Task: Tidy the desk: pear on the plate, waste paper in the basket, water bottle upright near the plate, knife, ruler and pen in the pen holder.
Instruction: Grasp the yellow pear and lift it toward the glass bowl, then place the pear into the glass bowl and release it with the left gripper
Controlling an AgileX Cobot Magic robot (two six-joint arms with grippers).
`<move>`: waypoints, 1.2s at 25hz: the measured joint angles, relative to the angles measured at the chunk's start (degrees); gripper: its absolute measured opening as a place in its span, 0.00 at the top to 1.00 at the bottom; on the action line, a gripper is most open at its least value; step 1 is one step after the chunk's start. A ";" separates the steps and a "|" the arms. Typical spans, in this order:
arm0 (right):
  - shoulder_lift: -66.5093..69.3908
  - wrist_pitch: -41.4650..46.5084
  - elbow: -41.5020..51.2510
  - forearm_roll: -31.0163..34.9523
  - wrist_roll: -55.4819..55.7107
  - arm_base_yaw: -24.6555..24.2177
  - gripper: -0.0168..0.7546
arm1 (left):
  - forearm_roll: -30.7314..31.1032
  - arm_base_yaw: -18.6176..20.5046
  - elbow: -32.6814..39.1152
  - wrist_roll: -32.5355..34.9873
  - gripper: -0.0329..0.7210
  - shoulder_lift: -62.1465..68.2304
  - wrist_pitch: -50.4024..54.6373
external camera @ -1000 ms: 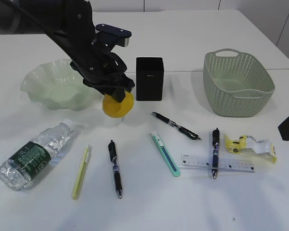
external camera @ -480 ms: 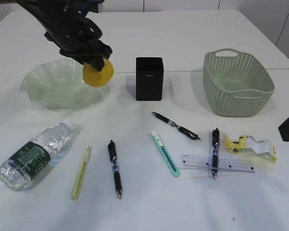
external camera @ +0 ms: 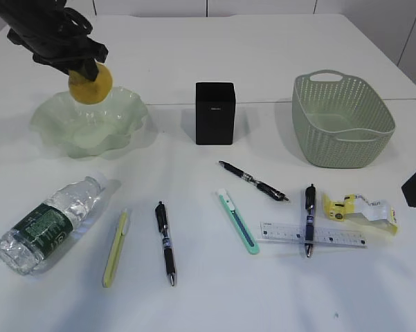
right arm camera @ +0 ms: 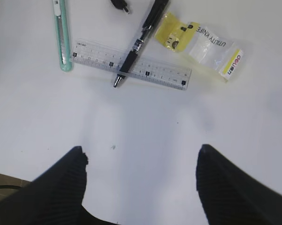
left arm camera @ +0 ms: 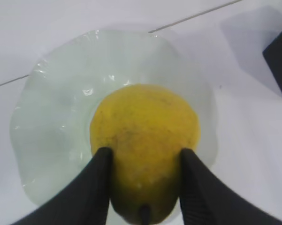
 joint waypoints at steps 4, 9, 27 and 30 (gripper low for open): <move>0.00 0.09 0.00 0.00 0.00 0.00 0.28 | 0.00 0.70 -1.01 0.00 0.59 2.48 -0.11; 0.00 0.36 0.00 0.00 0.00 0.00 0.28 | 0.00 1.15 -4.37 0.00 0.59 6.66 -0.23; 0.00 0.85 0.00 0.00 0.00 0.00 0.28 | -0.10 3.69 -5.89 0.00 0.58 14.25 -1.42; 0.00 0.85 0.00 0.00 0.00 0.00 0.28 | -0.10 3.69 -5.89 0.00 0.56 14.42 -1.42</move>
